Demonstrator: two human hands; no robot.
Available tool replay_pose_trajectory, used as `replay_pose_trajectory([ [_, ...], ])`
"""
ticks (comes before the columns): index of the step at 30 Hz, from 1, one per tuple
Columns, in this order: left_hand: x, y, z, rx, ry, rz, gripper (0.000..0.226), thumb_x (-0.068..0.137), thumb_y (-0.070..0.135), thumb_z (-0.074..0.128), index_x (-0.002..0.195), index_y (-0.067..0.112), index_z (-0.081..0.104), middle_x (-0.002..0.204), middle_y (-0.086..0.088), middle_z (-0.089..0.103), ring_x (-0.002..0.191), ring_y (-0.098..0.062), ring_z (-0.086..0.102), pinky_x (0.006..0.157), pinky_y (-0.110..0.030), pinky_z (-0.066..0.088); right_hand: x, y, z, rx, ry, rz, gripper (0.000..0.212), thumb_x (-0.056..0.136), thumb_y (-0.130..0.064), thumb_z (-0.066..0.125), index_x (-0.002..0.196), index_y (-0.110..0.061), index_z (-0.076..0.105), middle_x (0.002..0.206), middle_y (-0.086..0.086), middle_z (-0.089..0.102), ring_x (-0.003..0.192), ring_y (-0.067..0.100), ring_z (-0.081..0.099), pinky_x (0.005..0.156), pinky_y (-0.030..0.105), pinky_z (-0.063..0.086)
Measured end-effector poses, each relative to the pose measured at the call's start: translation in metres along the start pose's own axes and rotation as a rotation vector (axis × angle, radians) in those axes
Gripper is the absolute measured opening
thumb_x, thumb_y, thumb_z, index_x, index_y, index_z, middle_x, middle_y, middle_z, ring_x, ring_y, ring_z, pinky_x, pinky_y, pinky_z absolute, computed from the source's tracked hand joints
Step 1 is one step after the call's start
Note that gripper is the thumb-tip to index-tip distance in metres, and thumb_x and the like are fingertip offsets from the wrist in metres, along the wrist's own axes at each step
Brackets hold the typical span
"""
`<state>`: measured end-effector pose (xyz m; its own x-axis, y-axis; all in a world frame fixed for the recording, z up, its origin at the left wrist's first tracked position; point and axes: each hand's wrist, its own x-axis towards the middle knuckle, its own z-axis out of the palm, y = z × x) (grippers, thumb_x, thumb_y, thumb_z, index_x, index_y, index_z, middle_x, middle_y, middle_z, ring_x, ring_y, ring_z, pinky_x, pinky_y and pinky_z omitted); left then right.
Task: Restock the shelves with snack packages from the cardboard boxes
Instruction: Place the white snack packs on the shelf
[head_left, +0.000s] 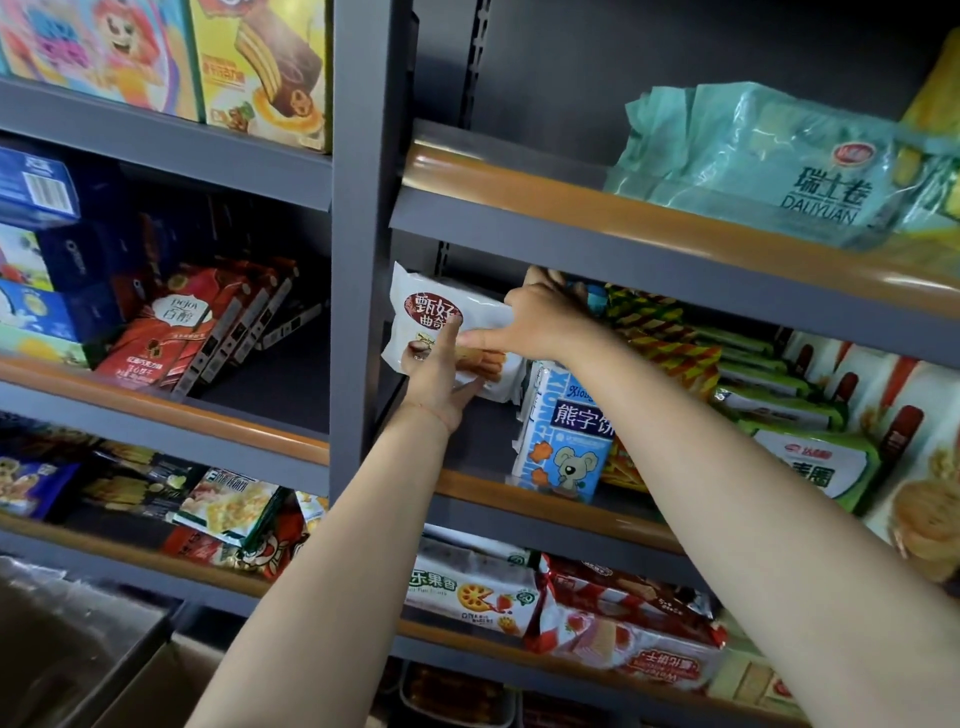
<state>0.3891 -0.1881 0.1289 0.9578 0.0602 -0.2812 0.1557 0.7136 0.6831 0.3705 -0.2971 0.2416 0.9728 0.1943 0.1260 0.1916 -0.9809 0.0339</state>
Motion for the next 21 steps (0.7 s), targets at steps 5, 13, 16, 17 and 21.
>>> replay_pose_trajectory([
  [5,0.013,0.004,0.003,-0.05,-0.038,-0.066,0.112,0.064,0.063,0.085,0.153,0.033,0.025,0.149,-0.006,0.037,0.112,-0.029,0.052,0.078,-0.051,0.062,0.018,-0.002,-0.005,-0.034,-0.036,0.008,0.094,0.071,-0.087,0.053,0.121,-0.008,0.063,0.126,0.009,0.052,0.122,0.028,0.048,0.089,0.035,0.036],
  [13,0.045,-0.001,0.016,0.099,-0.074,-0.045,0.097,0.064,0.071,0.08,0.136,0.011,0.053,0.116,-0.006,0.068,0.087,-0.018,0.07,0.068,-0.04,0.062,0.045,0.02,-0.003,-0.003,-0.081,0.019,0.1,0.074,-0.073,0.067,0.151,-0.016,0.04,0.155,0.01,0.034,0.142,0.027,0.032,0.111,0.033,0.03],
  [16,0.05,-0.002,0.022,0.067,-0.049,-0.026,0.097,0.066,0.065,0.083,0.142,0.019,0.043,0.126,-0.013,0.065,0.1,-0.026,0.07,0.065,-0.042,0.062,0.054,0.024,0.001,-0.039,-0.089,0.045,0.109,0.071,-0.077,0.066,0.156,-0.018,0.031,0.161,0.01,0.025,0.149,0.028,0.022,0.117,0.037,0.024],
  [17,0.046,-0.001,0.025,0.041,-0.064,-0.013,0.088,0.074,0.06,0.081,0.141,0.02,0.04,0.125,-0.014,0.065,0.1,-0.025,0.069,0.07,-0.041,0.062,0.057,0.024,0.002,-0.058,-0.087,0.051,0.11,0.071,-0.078,0.066,0.156,-0.018,0.029,0.162,0.01,0.024,0.149,0.029,0.02,0.118,0.038,0.022],
  [21,0.053,-0.005,0.03,-0.027,-0.118,-0.014,0.079,0.085,0.052,0.076,0.144,0.022,0.031,0.12,-0.01,0.063,0.102,-0.025,0.066,0.092,-0.047,0.056,0.063,0.023,0.008,-0.075,-0.016,0.053,0.112,0.067,-0.078,0.069,0.156,-0.02,0.031,0.16,0.011,0.028,0.148,0.03,0.023,0.117,0.037,0.023],
])
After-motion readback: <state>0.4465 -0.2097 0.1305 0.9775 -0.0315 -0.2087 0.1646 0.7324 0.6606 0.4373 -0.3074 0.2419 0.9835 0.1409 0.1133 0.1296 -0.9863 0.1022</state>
